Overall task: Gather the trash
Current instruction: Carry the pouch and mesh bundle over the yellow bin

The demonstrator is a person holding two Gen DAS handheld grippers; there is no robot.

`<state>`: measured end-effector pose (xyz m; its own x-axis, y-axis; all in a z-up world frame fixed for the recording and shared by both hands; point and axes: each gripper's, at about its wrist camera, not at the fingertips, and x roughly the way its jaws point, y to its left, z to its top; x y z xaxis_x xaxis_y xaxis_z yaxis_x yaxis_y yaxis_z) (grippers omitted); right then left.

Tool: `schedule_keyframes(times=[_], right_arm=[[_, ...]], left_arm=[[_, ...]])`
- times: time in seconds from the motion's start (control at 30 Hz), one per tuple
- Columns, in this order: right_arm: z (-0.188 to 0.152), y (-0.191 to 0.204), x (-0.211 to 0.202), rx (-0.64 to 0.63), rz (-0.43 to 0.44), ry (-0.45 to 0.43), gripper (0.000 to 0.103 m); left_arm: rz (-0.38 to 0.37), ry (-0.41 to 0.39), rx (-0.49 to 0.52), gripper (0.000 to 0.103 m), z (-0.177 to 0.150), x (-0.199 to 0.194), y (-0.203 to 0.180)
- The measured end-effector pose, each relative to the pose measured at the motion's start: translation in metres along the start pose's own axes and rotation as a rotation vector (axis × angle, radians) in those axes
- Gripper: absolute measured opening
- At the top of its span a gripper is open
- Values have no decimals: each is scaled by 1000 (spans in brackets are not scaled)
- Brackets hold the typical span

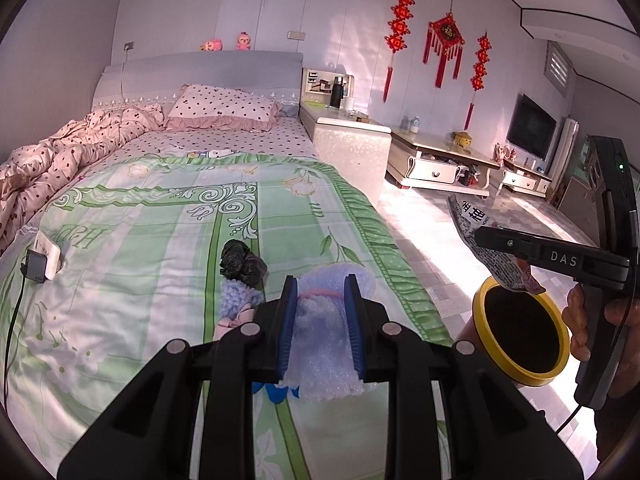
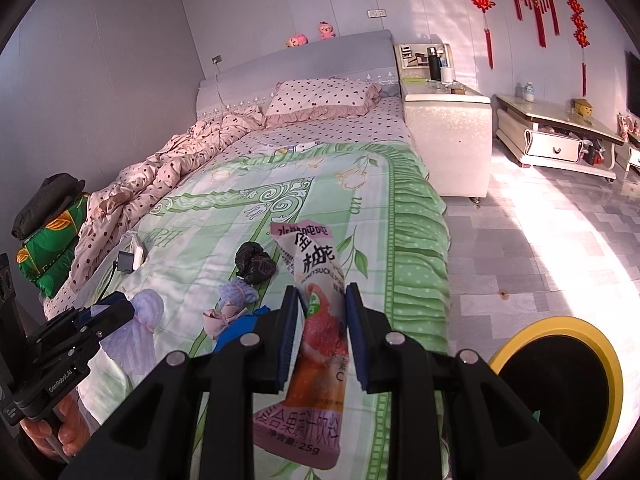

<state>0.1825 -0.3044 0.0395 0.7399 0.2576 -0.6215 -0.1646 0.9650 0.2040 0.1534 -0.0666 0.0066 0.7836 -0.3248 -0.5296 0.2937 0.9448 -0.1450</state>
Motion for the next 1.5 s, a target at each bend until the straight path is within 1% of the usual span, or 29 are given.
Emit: schedule_keyframes(times=[0.4,0.67,0.8,1.0,1.13,1.3,1.5], right_arm=[[3,-68,-75,67,-81,-108,23],[-1,-111,-110,122,-147,-154,23],[-6,-132,-121,148,-177,-167,23],[-16,-163,-132,189,-212,-168,23],[-23,-182,-133,216,-232,-161,23],[-35,-202,-125,254,-246,-137,23],[-46,-223,-112,297,-257,-109,23]], left_arm=[[-99,-38,78,23,32,-2,-85],[-164,-53,113,23,51,3,-140],[-196,-52,146,23,54,10,-170],[-252,-21,163,23,49,29,-208],[-271,4,180,23,45,47,-231],[-292,38,197,23,33,68,-256],[-318,89,202,23,18,99,-274]])
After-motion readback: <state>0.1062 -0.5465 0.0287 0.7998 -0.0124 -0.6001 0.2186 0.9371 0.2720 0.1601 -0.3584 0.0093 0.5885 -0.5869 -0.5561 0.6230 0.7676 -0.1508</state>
